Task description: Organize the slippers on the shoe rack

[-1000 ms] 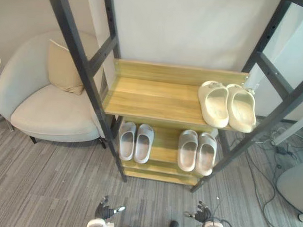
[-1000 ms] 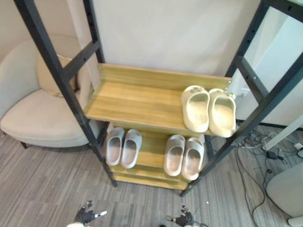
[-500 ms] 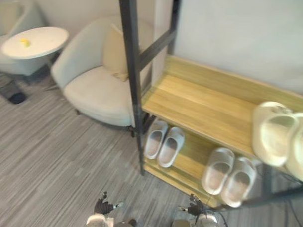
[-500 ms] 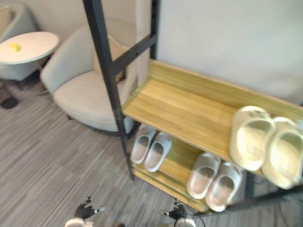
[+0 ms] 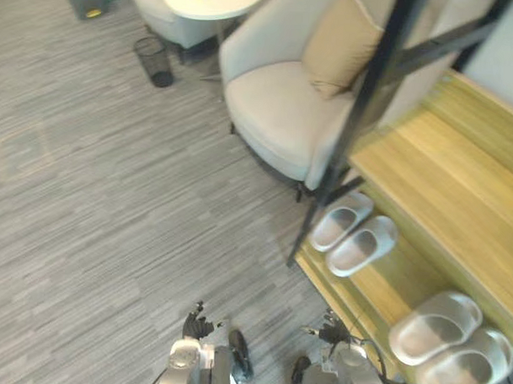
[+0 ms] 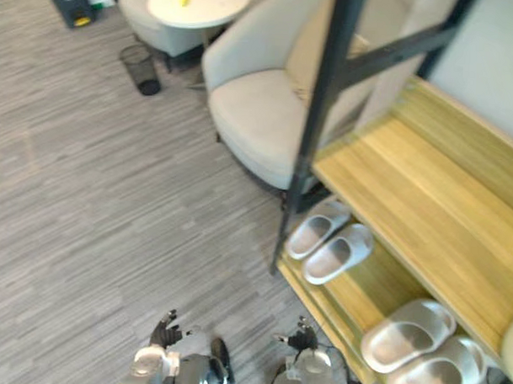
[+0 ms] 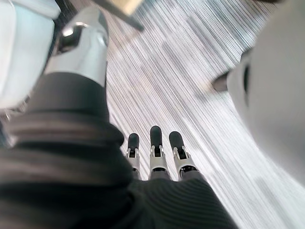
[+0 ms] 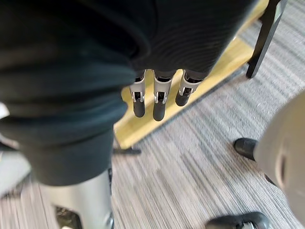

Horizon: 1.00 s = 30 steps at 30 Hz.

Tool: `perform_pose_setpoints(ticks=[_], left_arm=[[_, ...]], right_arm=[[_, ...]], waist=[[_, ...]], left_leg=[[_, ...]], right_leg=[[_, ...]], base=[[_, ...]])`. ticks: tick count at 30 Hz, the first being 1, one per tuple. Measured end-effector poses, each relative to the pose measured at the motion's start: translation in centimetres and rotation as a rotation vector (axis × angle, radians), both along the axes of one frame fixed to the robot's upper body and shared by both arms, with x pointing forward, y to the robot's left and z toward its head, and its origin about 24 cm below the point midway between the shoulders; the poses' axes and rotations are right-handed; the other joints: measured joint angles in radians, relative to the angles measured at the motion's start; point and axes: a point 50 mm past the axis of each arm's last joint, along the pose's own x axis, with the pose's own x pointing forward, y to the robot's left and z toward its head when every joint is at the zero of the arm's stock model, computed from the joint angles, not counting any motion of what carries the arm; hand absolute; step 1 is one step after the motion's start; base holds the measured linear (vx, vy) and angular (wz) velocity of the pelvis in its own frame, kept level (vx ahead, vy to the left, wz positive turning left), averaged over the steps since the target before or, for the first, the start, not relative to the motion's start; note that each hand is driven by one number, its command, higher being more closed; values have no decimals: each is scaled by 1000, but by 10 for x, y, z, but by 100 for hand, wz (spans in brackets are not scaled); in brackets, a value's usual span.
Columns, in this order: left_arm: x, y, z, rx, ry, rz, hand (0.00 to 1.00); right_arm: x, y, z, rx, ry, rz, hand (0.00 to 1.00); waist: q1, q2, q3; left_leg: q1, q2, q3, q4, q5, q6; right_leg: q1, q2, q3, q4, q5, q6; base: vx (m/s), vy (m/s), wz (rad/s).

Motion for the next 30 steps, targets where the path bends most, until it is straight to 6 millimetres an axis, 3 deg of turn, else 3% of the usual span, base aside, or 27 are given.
perform_pose_setpoints(ticks=[3, 5, 12, 14, 16, 17, 18, 20, 21, 22, 24, 25, 26, 28, 30], left_arm=[[-8, 3, -5, 11, 37, -2, 0], [-11, 11, -7, 38, 59, -11, 0], [-18, 25, -11, 87, 93, -24, 0], [-18, 26, -11, 86, 93, -16, 0], [-18, 21, -11, 72, 96, -17, 0], [-18, 20, -11, 71, 95, -19, 0], [-17, 19, -11, 72, 94, -28, 0], [-12, 19, -9, 71, 83, -25, 0], [-11, 19, -9, 68, 83, -22, 0], [-12, 18, -10, 64, 86, -20, 0], [-13, 21, -10, 69, 87, -11, 0], [-13, 23, -10, 65, 91, 14, 0], [-17, 19, -12, 53, 97, 39, 0], [-19, 20, -12, 38, 94, 84, 0], [-13, 21, -7, 22, 58, 126, 0]], right_arm=[[-2, 4, -1, 12, 8, 4, 0], [1, 8, -1, 18, 2, 12, 0], [2, 18, -2, 41, 6, 18, 0], [6, 20, 0, 45, 0, 23, 0], [1, 12, -3, 26, 24, 22, 0], [-1, 12, -4, 26, 29, 20, 0], [-6, 11, -5, 27, 29, 11, 0], [-7, 10, -3, 28, 15, 8, 0], [-7, 10, -3, 28, 17, 8, 0], [-7, 11, -3, 30, 16, 6, 0], [-10, 12, -6, 35, 33, 6, 0], [-15, 14, -8, 40, 53, 5, 0], [-14, 14, -8, 42, 49, 2, 0], [-7, 15, -5, 44, 33, 6, 0], [-2, 20, -3, 54, 16, 9, 0]], waist=[[3, 7, -10], [3, -2, -12], [2, -53, -25], [3, -48, -25], [-10, -19, -21], [-13, -17, -20], [-24, -18, -19], [-28, -33, -20], [-28, -34, -19], [-29, -38, -21], [-30, -66, -32], [-26, -64, -43], [-18, -30, -55], [-16, -19, -49], [-12, -16, -26]], left_leg=[[69, -47, -27, -140, 71, 20], [95, -66, -39, -205, 116, 48], [150, -75, -73, -216, 118, 49], [150, -80, -98, -220, 103, 48], [164, -68, -185, -216, 76, 50], [168, -68, -200, -214, 78, 51], [172, -67, -275, -196, 71, 60], [172, -70, -388, -186, 71, 60], [171, -71, -411, -183, 70, 59], [162, -81, -466, -171, 63, 51], [155, -113, -523, -136, 39, 41], [129, -115, -548, -55, 0, 20], [87, -94, -522, 26, -39, 4], [44, -88, -476, 124, -62, -28], [-64, -29, -310, 430, -123, -104]], right_leg=[[38, -1, 1, -52, 22, 5], [57, 2, -6, -79, 49, 29], [127, 6, -26, -93, 59, 17], [123, 2, -33, -61, 54, 22], [20, -36, -17, 245, 41, 23], [0, -41, -4, 294, 34, 19], [-64, -6, 119, 382, -35, -1], [-149, 97, 315, 376, -84, -2], [-163, 110, 339, 368, -86, 1], [-191, 124, 377, 316, -81, -3], [-197, 88, 362, 191, -23, -18], [-166, 78, 339, 152, 17, -22], [-134, 86, 296, 103, 26, -33], [-108, 89, 274, 73, 32, -40], [-1, 92, 219, 22, 33, -45]], base=[[36, 106, 27], [99, 44, 15], [95, -50, 17], [31, -41, 15], [20, -11, 62], [108, 4, 125], [175, -23, 133], [170, -54, 167], [144, -85, 170], [161, -105, 161], [203, -129, 145], [258, -111, 93], [275, -86, 81], [247, -46, 44], [294, -76, 62]])
